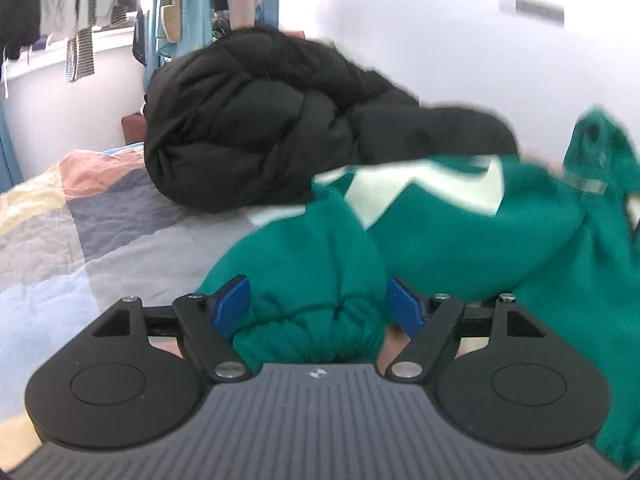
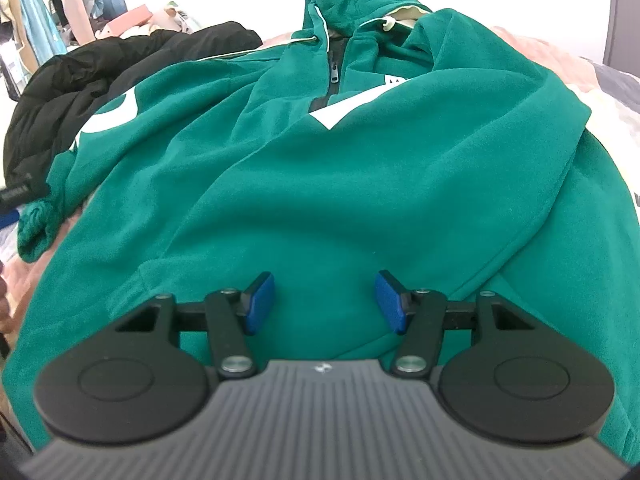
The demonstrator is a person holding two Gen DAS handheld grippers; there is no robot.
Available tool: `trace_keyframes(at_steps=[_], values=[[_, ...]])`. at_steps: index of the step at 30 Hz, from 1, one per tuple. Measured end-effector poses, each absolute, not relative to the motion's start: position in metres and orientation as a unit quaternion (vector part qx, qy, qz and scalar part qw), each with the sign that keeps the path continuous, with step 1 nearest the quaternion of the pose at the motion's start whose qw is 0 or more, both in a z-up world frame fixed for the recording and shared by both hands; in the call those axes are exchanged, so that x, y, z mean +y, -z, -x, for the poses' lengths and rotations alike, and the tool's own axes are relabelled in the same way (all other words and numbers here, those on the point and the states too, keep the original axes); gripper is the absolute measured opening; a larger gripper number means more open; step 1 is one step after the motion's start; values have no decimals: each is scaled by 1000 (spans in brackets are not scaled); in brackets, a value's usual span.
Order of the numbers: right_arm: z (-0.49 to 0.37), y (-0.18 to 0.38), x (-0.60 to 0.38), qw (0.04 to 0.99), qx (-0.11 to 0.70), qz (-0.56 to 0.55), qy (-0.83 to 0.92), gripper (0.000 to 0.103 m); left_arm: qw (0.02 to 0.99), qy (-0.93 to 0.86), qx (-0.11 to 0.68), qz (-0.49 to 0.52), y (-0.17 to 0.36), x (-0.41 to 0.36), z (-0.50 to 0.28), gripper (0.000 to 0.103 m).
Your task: Fold large clothes
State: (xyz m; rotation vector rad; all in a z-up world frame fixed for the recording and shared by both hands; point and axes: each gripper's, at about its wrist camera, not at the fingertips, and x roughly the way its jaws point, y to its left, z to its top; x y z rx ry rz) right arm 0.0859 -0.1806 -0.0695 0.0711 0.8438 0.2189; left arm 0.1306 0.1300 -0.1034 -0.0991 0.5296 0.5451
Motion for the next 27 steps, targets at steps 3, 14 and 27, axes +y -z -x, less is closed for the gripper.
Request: trace_keyframes(at_steps=[3, 14, 27], values=[[-88, 70, -183, 905, 409, -46, -104, 58, 922, -265, 281, 16, 121, 127, -145, 82], [-98, 66, -203, 902, 401, -117, -106, 59, 925, -250, 249, 142, 97, 174, -130, 39], [-103, 43, -219, 906, 356, -183, -137, 61, 956, -180, 170, 156, -114, 167, -117, 35]])
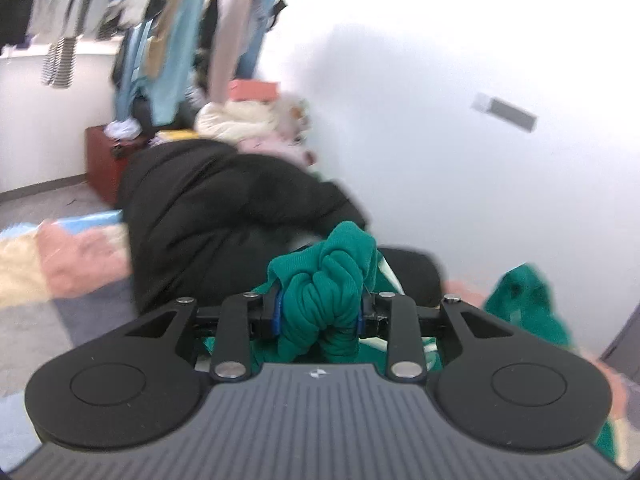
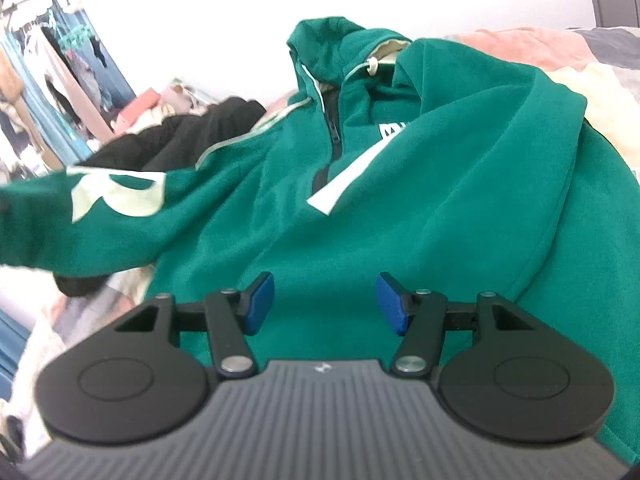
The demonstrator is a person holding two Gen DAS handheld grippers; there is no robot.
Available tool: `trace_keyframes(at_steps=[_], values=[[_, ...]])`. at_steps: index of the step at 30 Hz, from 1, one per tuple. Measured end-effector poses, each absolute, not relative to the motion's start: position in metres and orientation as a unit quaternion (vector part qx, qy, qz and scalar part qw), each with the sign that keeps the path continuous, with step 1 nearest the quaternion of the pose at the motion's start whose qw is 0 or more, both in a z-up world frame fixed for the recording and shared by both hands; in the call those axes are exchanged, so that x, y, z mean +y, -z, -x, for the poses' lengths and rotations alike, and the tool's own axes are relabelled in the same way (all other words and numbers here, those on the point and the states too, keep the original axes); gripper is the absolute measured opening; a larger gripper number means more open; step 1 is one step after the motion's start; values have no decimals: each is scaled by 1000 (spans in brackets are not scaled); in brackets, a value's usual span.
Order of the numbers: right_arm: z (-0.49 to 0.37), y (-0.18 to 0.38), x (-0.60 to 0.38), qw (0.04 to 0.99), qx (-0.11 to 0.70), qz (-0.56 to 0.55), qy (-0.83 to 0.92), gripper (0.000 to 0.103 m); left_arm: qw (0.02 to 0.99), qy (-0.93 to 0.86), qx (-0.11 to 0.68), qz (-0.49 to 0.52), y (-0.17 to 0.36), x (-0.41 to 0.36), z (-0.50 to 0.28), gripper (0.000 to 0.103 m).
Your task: Fold large clothes
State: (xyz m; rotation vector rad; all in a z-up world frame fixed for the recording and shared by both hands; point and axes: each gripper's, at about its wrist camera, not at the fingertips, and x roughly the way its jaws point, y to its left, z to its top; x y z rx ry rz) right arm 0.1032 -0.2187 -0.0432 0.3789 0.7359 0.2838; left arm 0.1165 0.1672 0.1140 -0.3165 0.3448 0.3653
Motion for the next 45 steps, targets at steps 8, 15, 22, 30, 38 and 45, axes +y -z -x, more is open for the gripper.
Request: trace_keyframes(at_steps=[8, 15, 22, 30, 38, 45], values=[[-96, 30, -246, 909, 323, -229, -128, 61, 974, -21, 193, 120, -176, 6, -130, 36], [-82, 29, -293, 922, 284, -249, -82, 61, 957, 110, 246, 108, -120, -136, -139, 36], [-63, 36, -358, 907, 254, -336, -34, 61, 929, 133, 326, 113, -33, -205, -143, 38], [-57, 40, -372, 898, 233, -370, -34, 61, 916, 141, 356, 122, 12, -209, -143, 61], [-59, 33, -356, 908, 240, -341, -47, 61, 904, 192, 361, 121, 1, -173, -125, 87], [-67, 23, -311, 925, 255, -265, -96, 61, 920, 134, 346, 126, -1, -87, -126, 87]])
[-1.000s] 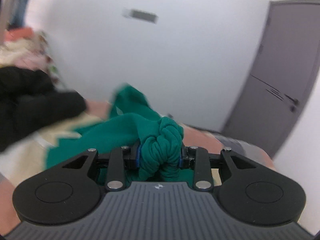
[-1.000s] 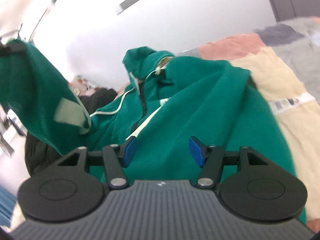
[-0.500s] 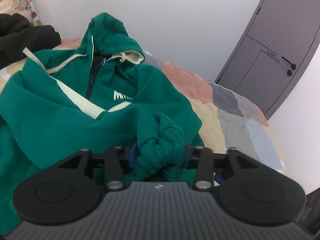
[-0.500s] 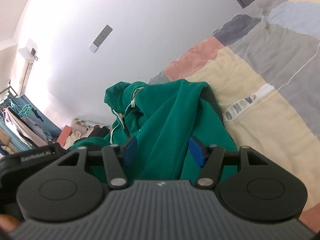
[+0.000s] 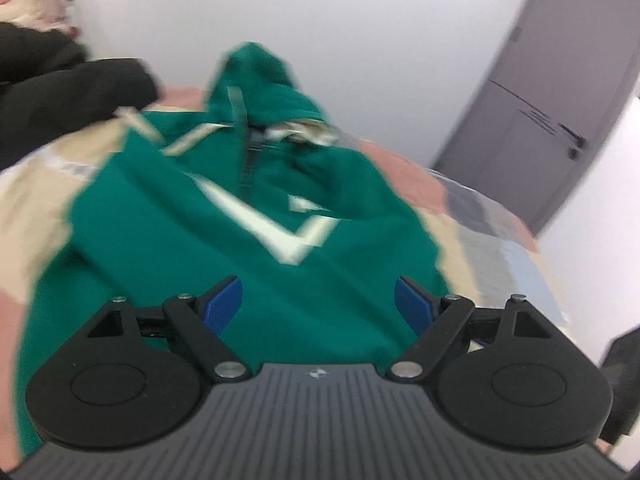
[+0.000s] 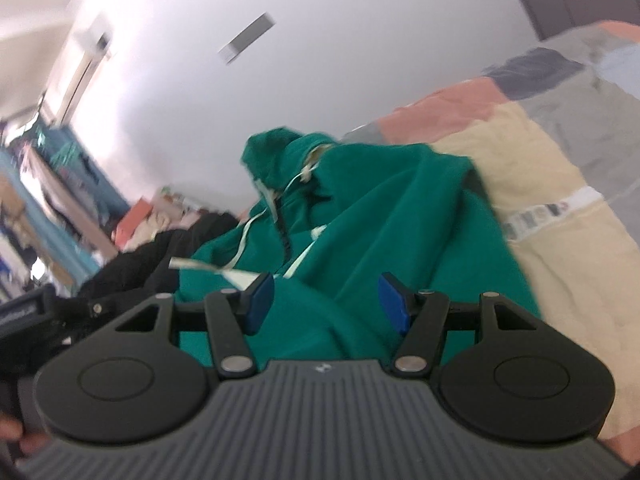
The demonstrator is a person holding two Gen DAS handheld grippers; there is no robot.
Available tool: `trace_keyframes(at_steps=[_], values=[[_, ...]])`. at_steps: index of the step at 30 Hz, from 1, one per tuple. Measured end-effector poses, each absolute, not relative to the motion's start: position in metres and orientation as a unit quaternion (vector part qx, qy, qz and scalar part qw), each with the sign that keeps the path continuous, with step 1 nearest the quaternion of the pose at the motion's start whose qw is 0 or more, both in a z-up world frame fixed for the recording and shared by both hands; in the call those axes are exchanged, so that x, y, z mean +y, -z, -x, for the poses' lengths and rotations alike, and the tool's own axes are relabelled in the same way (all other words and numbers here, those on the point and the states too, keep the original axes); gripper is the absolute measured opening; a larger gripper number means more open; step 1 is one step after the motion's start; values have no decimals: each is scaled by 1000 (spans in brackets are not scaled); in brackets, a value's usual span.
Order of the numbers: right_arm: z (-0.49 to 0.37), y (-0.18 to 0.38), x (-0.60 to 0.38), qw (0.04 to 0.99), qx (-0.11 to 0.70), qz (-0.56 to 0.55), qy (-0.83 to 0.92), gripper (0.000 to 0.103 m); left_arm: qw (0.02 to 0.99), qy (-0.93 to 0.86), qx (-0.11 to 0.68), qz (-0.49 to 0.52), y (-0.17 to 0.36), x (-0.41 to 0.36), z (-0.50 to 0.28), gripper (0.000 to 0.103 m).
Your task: Fold large clothes
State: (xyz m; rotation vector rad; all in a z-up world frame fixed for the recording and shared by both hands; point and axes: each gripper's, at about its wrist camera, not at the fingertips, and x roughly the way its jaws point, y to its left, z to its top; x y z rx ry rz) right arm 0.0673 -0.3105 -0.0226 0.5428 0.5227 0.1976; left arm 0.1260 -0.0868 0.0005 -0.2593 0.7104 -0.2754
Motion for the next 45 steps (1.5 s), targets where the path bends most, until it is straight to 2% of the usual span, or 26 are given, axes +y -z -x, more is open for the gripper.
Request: trace_keyframes(at_steps=[7, 19, 26, 29, 30, 32, 33, 34, 36, 37, 38, 39, 41, 45], values=[[-80, 24, -273, 932, 267, -208, -130, 61, 918, 69, 347, 178, 30, 2, -145, 87], [-140, 14, -202, 927, 288, -121, -205, 61, 866, 65, 332, 368, 109, 100, -195, 85], [-222, 7, -140, 911, 323, -71, -246, 61, 821, 92, 309, 471, 137, 126, -222, 76], [-261, 9, -107, 905, 334, -58, -256, 61, 812, 101, 311, 483, 145, 125, -232, 67], [-273, 10, -95, 904, 336, -57, -258, 61, 811, 102, 308, 486, 147, 124, -234, 62], [-293, 15, -76, 896, 350, -57, -267, 60, 806, 108, 299, 499, 151, 127, -238, 48], [-303, 18, -66, 893, 361, -53, -265, 60, 801, 111, 295, 508, 153, 130, -240, 33], [-312, 22, -57, 890, 372, -49, -258, 60, 798, 113, 293, 514, 155, 133, -241, 24], [-325, 31, -43, 883, 389, -42, -259, 60, 791, 118, 287, 527, 158, 138, -242, 18], [-329, 34, -37, 881, 395, -33, -258, 52, 788, 119, 283, 534, 159, 140, -241, 15], [-331, 36, -31, 879, 401, -20, -256, 25, 783, 120, 278, 542, 160, 143, -240, 14], [-333, 37, -26, 878, 406, -6, -252, 16, 779, 121, 271, 552, 160, 145, -237, 13], [-331, 20, -27, 895, 379, 4, -236, 7, 773, 121, 255, 569, 160, 152, -231, 12], [-335, -9, -35, 909, 342, -13, -236, 6, 753, 141, 216, 605, 152, 170, -227, 10]])
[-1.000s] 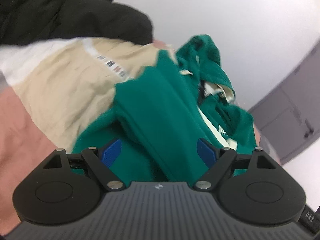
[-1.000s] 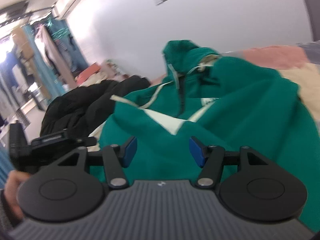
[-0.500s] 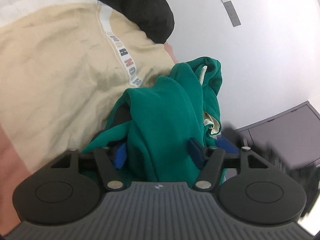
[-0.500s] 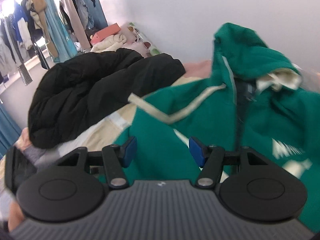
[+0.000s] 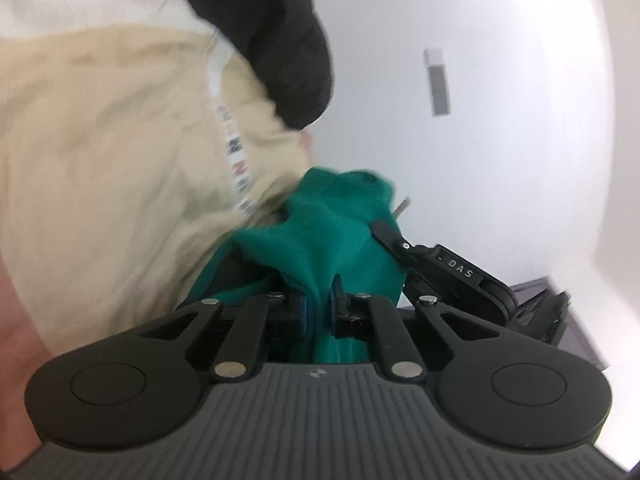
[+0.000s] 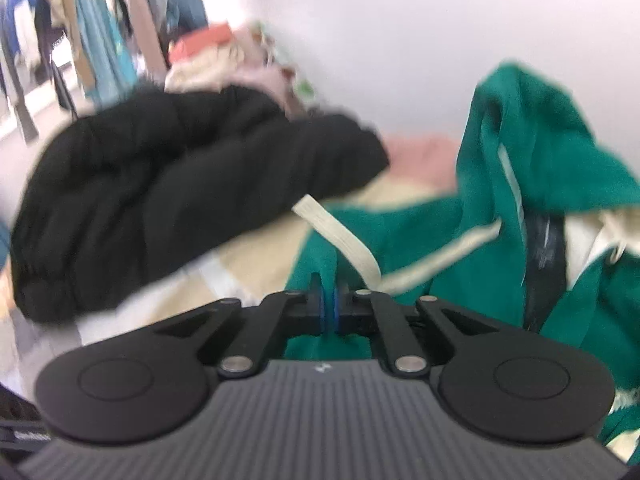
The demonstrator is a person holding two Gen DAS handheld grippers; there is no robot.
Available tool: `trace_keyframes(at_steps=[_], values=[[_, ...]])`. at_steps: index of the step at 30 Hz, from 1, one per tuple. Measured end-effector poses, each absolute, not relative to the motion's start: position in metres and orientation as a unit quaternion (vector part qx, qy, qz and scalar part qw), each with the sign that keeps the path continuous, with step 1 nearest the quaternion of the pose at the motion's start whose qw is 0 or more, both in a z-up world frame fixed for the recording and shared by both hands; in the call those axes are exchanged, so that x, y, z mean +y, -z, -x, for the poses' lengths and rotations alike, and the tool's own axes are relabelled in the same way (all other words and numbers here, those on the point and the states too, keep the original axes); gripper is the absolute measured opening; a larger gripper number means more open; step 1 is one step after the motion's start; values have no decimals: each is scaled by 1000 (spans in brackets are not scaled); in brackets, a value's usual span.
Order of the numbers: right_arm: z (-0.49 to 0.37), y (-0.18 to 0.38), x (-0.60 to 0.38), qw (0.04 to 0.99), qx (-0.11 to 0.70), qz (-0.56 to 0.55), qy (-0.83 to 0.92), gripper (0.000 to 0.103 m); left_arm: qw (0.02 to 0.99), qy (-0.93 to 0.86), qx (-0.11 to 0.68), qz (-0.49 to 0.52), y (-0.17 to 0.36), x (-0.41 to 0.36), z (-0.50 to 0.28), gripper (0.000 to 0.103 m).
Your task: Fold large clothes
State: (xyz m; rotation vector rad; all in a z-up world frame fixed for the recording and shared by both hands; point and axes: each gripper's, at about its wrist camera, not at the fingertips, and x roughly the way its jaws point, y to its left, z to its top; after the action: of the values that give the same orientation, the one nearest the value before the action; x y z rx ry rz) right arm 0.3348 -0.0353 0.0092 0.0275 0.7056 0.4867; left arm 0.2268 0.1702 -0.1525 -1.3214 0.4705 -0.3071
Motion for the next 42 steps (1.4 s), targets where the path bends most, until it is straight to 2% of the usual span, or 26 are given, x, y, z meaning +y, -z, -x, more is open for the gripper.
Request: trace_keyframes(at_steps=[4, 8, 12, 19, 25, 27, 29, 30, 31, 42], values=[[-354, -50, -9, 926, 281, 11, -252, 4, 777, 139, 176, 588, 129, 184, -220, 9], [-372, -53, 18, 924, 276, 16, -265, 3, 775, 93, 191, 595, 134, 201, -219, 9], [-397, -21, 58, 912, 303, 24, -275, 3, 761, 44, 216, 611, 158, 214, -222, 9], [-401, 41, 50, 900, 331, 3, -283, 3, 780, 14, 236, 579, 167, 215, -229, 9], [-395, 44, 23, 909, 326, -33, -259, 3, 789, 45, 243, 562, 165, 219, -235, 11], [-385, 36, 10, 913, 323, -33, -246, 5, 795, 45, 252, 549, 158, 218, -237, 18], [-364, 24, -13, 915, 326, -24, -235, 5, 813, 42, 260, 519, 148, 213, -235, 33], [-357, 19, -21, 916, 326, -24, -233, 5, 822, 41, 262, 504, 142, 209, -233, 44], [-357, 19, -21, 916, 326, -24, -233, 6, 830, 39, 263, 490, 136, 205, -229, 47], [-228, -9, -123, 918, 334, -50, -209, 7, 894, 67, 275, 348, 73, 129, -168, 48]])
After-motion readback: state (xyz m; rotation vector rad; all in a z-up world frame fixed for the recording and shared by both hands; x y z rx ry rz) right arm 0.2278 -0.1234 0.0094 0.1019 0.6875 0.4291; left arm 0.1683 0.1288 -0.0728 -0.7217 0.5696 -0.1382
